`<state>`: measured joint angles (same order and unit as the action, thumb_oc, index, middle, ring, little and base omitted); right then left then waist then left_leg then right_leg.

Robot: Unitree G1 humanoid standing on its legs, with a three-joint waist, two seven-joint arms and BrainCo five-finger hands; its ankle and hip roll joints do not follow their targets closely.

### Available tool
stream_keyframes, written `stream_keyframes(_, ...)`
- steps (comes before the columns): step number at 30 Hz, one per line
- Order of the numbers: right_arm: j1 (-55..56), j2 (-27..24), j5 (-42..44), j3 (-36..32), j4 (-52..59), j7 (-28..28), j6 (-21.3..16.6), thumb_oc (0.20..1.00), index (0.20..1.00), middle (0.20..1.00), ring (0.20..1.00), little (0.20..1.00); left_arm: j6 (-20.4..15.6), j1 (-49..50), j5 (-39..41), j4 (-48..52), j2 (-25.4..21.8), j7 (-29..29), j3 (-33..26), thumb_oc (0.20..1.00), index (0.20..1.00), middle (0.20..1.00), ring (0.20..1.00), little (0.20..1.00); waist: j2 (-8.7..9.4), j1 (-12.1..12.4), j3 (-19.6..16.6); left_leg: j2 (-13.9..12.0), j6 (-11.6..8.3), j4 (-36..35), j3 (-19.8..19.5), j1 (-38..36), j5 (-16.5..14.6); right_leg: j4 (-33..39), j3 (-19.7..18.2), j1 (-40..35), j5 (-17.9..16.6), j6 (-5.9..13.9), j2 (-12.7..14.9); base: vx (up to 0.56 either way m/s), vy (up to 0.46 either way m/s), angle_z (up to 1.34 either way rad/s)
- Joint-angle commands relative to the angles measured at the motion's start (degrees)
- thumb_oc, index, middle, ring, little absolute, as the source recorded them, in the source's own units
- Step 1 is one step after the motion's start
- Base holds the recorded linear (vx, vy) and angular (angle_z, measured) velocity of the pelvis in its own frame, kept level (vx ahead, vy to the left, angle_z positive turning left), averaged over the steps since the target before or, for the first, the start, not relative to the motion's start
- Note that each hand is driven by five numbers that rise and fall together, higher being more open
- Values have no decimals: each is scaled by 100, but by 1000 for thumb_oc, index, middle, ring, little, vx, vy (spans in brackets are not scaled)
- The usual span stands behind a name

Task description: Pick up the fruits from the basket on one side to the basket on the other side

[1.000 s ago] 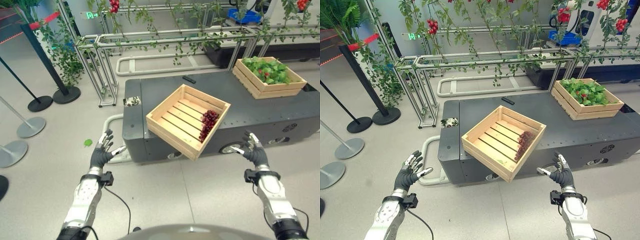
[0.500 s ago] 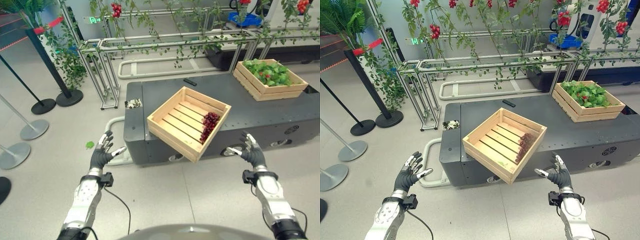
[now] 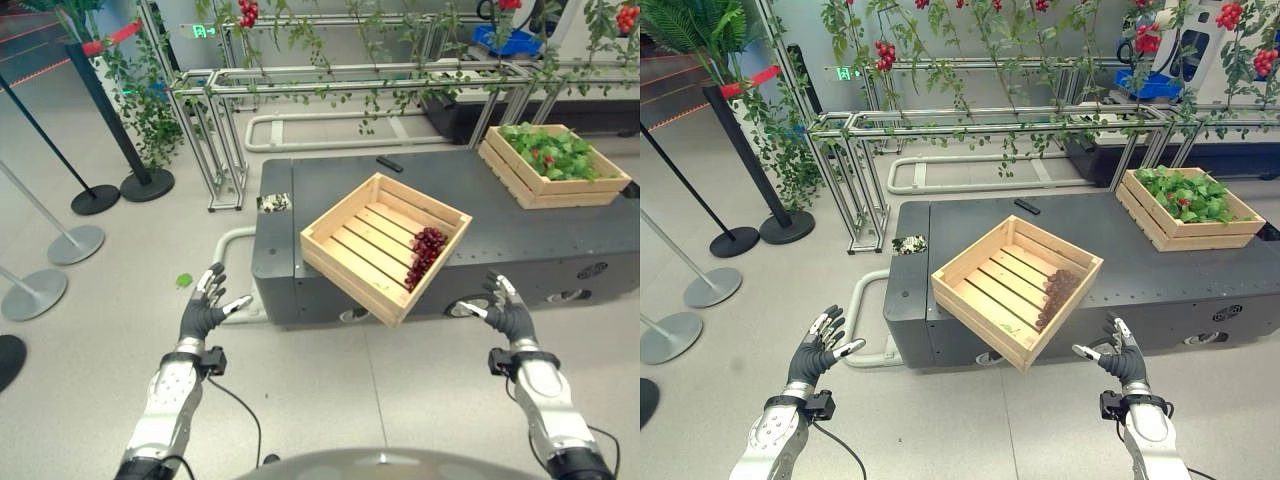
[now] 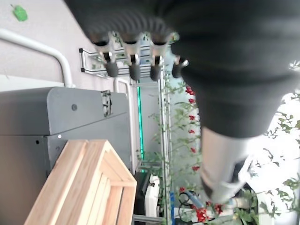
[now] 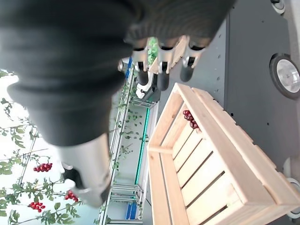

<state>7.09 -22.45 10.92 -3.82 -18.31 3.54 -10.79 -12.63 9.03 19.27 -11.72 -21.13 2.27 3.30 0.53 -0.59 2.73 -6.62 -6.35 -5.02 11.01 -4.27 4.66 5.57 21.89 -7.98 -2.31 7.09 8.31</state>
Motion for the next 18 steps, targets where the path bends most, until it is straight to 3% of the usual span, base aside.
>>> stream_keyframes(1,-347,-73,186,-296,296,-19,-257,1000,1000,1000,1000,1000,-182,-308,-65,54,-114,52,-248,1000,1000,1000,1000,1000,141,-29,168,160,191,117,94,-138,-503,-163,128,-10,529,-65,-244,0,2,3)
stream_keyframes(13,-327,-54,120,-218,300,-74,-237,1000,1000,1000,1000,1000,-219,-290,-69,75,-89,76,-312,1000,1000,1000,1000,1000,141,-24,206,155,185,163,53,-141,-533,-169,145,-37,558,-82,-240,3,-2,2)
stream_keyframes(18,-415,-173,176,-187,509,-149,-252,1000,1000,1000,1000,1000,-229,-396,-29,37,-148,116,-389,1000,1000,1000,1000,1000,230,18,445,51,102,1426,-55,458,-867,-308,-13,70,674,-226,-236,-67,-112,4)
